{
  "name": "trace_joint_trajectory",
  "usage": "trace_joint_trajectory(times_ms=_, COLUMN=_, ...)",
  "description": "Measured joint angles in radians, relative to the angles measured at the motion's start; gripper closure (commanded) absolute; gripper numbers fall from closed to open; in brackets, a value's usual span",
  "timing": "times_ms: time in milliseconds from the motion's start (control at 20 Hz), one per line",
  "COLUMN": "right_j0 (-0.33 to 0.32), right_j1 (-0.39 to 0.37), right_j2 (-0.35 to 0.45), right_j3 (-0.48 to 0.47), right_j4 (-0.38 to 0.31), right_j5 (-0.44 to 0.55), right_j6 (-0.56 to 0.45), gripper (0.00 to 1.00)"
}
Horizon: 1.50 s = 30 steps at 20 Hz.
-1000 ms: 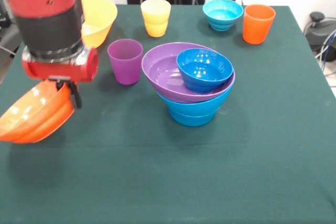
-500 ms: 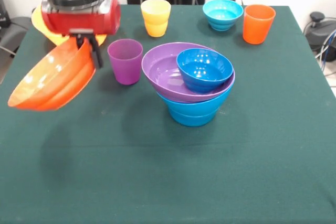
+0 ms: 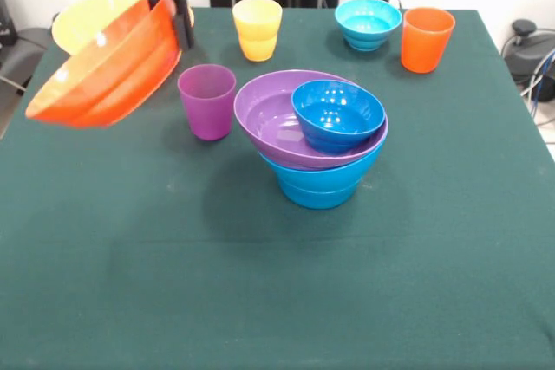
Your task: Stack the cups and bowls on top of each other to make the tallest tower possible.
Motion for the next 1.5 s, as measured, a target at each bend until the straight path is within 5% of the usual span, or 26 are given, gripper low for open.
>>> trace_joint_trajectory(times_ms=900, right_j0=0.064, right_j1=-0.167, right_j2=-0.01, right_j3=0.17, right_j4=0.248, right_j5=-0.005, right_j6=0.012, gripper=1.0)
trace_joint_trajectory(times_ms=1500, right_j0=0.144, right_j1=-0.174, right_j2=-0.026, right_j3=0.303, right_j4=0.294, right_j5=-0.205, right_j6=0.076, gripper=1.0)
